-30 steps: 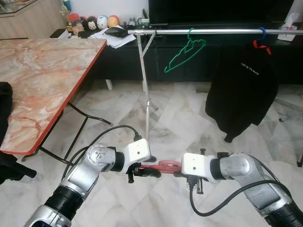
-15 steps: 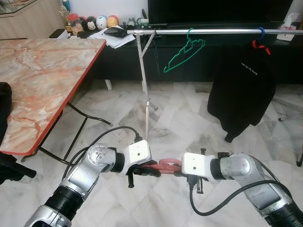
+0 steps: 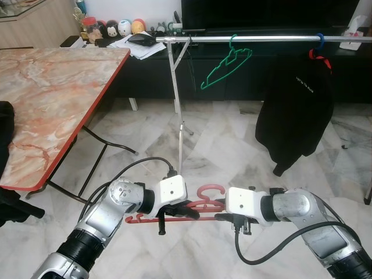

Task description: Hang hanger

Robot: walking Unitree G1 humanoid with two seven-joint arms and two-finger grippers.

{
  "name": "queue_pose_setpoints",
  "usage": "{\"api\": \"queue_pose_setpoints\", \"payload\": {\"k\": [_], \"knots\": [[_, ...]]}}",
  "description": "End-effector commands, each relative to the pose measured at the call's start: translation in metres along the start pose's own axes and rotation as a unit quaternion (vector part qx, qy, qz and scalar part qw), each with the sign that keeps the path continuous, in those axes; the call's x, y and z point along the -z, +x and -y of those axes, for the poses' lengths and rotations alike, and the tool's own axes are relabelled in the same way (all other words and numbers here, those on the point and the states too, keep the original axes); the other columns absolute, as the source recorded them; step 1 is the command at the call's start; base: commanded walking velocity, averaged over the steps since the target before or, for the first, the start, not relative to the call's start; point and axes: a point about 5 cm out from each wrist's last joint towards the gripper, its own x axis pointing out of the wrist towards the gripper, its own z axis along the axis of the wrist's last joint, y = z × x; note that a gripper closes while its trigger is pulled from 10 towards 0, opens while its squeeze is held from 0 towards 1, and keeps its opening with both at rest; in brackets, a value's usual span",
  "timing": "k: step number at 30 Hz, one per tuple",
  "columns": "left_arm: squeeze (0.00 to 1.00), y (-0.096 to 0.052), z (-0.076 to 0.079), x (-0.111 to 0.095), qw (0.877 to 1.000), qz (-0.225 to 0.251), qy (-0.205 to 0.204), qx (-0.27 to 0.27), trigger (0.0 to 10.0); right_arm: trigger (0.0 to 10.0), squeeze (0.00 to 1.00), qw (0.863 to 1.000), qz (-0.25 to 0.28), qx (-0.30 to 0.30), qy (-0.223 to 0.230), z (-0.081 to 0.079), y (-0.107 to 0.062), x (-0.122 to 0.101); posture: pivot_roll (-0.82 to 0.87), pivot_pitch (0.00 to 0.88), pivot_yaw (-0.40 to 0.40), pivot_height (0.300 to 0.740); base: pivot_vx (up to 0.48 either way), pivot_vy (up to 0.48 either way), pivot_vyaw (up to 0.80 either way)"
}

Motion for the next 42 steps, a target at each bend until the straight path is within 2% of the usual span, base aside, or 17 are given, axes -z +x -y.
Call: {"api": "queue_pose_setpoints", "payload": {"k": [1,9,10,12,13,18,19,20,21,26,28,31,34,37,38,39,42], "knots": [[0.0,-0.008,-0.006,0.008,0.999,-0.027,-0.001,-0.029,0.0,10.0,1.0,0.999,0.019,-0.027,-0.004,-0.008,0.005,-0.006,-0.16,0.076,0.07,0.74,0.0,0.0,0.0],[0.0,-0.012,-0.004,0.026,0.995,-0.092,0.034,-0.012,0.0,10.0,1.0,1.0,0.007,-0.014,-0.006,-0.005,0.005,-0.001,-0.16,0.077,0.069,0.74,0.0,0.0,0.0],[0.0,-0.012,-0.004,0.028,0.995,-0.096,0.036,-0.012,0.0,10.0,0.79,1.0,0.008,-0.012,-0.005,-0.004,0.005,-0.001,-0.16,0.077,0.069,0.74,0.0,0.0,0.0],[0.0,-0.012,-0.004,0.029,0.994,-0.098,0.036,-0.013,0.0,10.0,0.79,1.0,0.009,-0.01,-0.005,-0.004,0.006,-0.002,-0.16,0.077,0.069,0.74,0.0,0.0,0.0],[0.0,-0.011,-0.004,0.033,0.993,-0.107,0.038,-0.019,0.0,10.0,0.07,1.0,0.008,-0.009,-0.005,-0.004,0.006,-0.001,-0.16,0.077,0.069,0.74,0.0,0.0,0.0],[0.0,-0.009,-0.005,0.047,0.991,-0.12,0.015,-0.063,0.0,10.0,0.0,1.0,-0.022,0.011,0.001,-0.001,0.007,0.01,-0.16,0.076,0.068,0.74,0.0,0.0,0.0],[0.0,-0.008,-0.006,0.052,0.99,-0.119,0.002,-0.08,3.1,10.0,0.0,0.999,-0.03,0.014,0.007,-0.001,0.008,0.015,-0.16,0.075,0.068,0.74,0.0,0.0,0.0],[0.0,-0.008,-0.007,0.057,0.988,-0.12,-0.011,-0.101,8.4,10.0,0.0,0.999,-0.034,0.019,0.015,-0.002,0.009,0.02,-0.16,0.075,0.068,0.74,0.0,0.0,0.0],[0.0,-0.007,-0.007,0.064,0.984,-0.125,-0.025,-0.121,10.0,10.0,0.0,0.999,-0.035,0.026,0.031,-0.002,0.011,0.025,-0.16,0.074,0.068,0.74,0.0,0.0,0.0],[0.0,-0.01,0.002,0.1,0.961,-0.173,-0.066,-0.203,10.0,10.0,0.0,0.987,-0.06,0.068,0.132,-0.016,0.026,0.063,-0.16,0.075,0.067,0.74,0.0,0.0,0.0],[0.0,-0.016,0.01,0.121,0.937,-0.19,-0.127,-0.263,10.0,10.0,0.0,0.951,-0.09,0.161,0.247,-0.026,0.035,0.099,-0.17,0.076,0.067,0.74,0.0,0.0,0.0],[0.0,-0.02,0.017,0.134,0.921,-0.21,-0.152,-0.292,10.0,10.0,0.0,0.919,-0.109,0.206,0.319,-0.038,0.039,0.118,-0.17,0.073,0.066,0.74,0.0,0.0,0.0],[0.0,-0.032,0.035,0.159,0.885,-0.247,-0.204,-0.337,10.0,10.0,0.0,0.834,-0.123,0.285,0.456,-0.071,0.044,0.144,-0.17,0.071,0.064,0.74,0.0,0.0,0.0],[0.0,-0.037,0.045,0.17,0.867,-0.259,-0.231,-0.358,10.0,10.0,0.0,0.78,-0.117,0.307,0.533,-0.091,0.049,0.151,-0.17,0.071,0.063,0.74,0.0,0.0,0.0],[0.0,-0.037,0.045,0.17,0.867,-0.259,-0.231,-0.358,10.0,10.0,0.0,0.78,-0.117,0.307,0.533,-0.091,0.049,0.151,-0.17,0.071,0.063,0.74,0.0,0.0,0.0],[0.0,-0.042,0.054,0.18,0.841,-0.265,-0.274,-0.383,10.0,10.0,0.0,0.728,-0.109,0.328,0.592,-0.106,0.054,0.155,-0.17,0.069,0.063,0.74,0.0,0.0,0.0],[0.0,-0.049,0.069,0.192,0.81,-0.281,-0.318,-0.406,10.0,10.0,0.0,0.676,-0.12,0.338,0.644,-0.127,0.058,0.159,-0.17,0.063,0.06,0.74,0.0,0.0,0.0]]}}
